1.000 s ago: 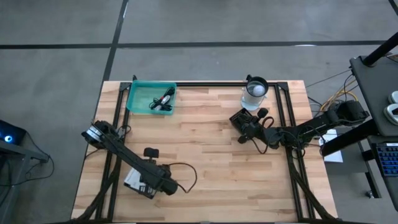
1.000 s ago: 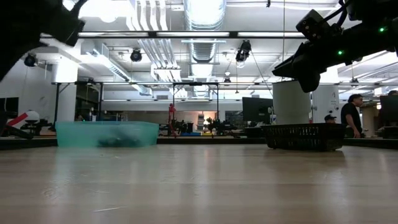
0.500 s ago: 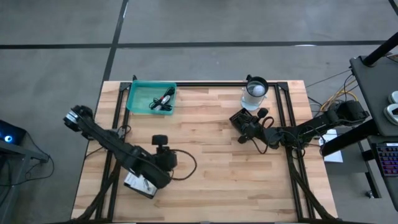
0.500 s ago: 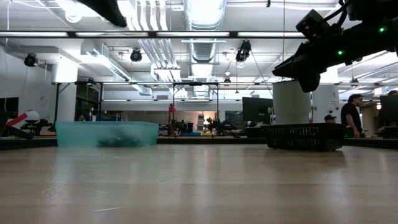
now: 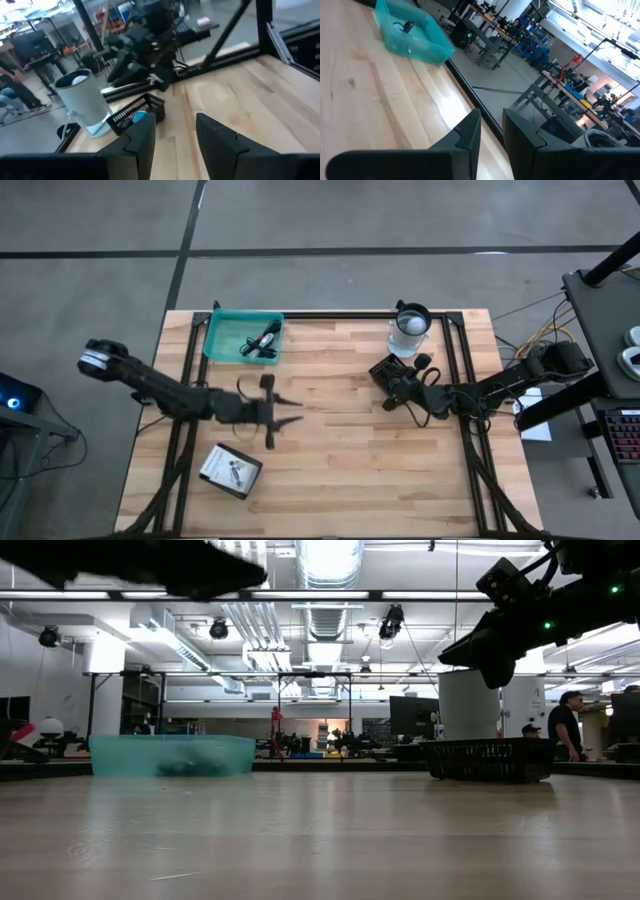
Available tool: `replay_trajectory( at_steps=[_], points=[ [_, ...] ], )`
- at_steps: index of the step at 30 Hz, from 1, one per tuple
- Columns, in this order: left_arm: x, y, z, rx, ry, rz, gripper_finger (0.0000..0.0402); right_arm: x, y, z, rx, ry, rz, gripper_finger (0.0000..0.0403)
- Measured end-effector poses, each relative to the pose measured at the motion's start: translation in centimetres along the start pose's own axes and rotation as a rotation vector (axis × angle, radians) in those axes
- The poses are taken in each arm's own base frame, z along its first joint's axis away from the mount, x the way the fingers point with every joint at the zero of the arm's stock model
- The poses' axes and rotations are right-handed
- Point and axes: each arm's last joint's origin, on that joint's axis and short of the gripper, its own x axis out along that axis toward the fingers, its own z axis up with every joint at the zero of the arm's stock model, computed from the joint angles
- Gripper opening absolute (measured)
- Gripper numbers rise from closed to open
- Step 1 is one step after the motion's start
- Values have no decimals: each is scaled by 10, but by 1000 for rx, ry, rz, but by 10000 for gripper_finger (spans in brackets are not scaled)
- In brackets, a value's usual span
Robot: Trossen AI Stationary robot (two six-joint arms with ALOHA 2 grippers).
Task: Pick and place items into bin
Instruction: Return to Home Position
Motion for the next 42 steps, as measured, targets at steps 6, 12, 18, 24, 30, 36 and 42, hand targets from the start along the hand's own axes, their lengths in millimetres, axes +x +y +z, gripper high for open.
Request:
replay_trajectory(
  at_steps=[6,12,18,24,30,36,42],
  points=[
    [-11,37,-33,13,-64,45,122,0,0,0,6,2,1,68],
    [-36,45,-42,55,-108,87,84,0,1,-2,10,13,5,68],
    [-71,45,-64,15,-154,101,28,0,1,-3,51,20,8,68],
    [-94,44,-82,-15,-202,114,5,0,4,-4,56,14,69,68],
    [-101,43,-92,-44,-82,78,2,0,5,-4,64,-1,116,68],
    [-115,43,-97,-119,-60,42,1,-1,9,-4,119,-26,249,68],
    [-126,44,-99,-149,-84,31,0,-4,14,-2,191,-85,461,68]
  ],
)
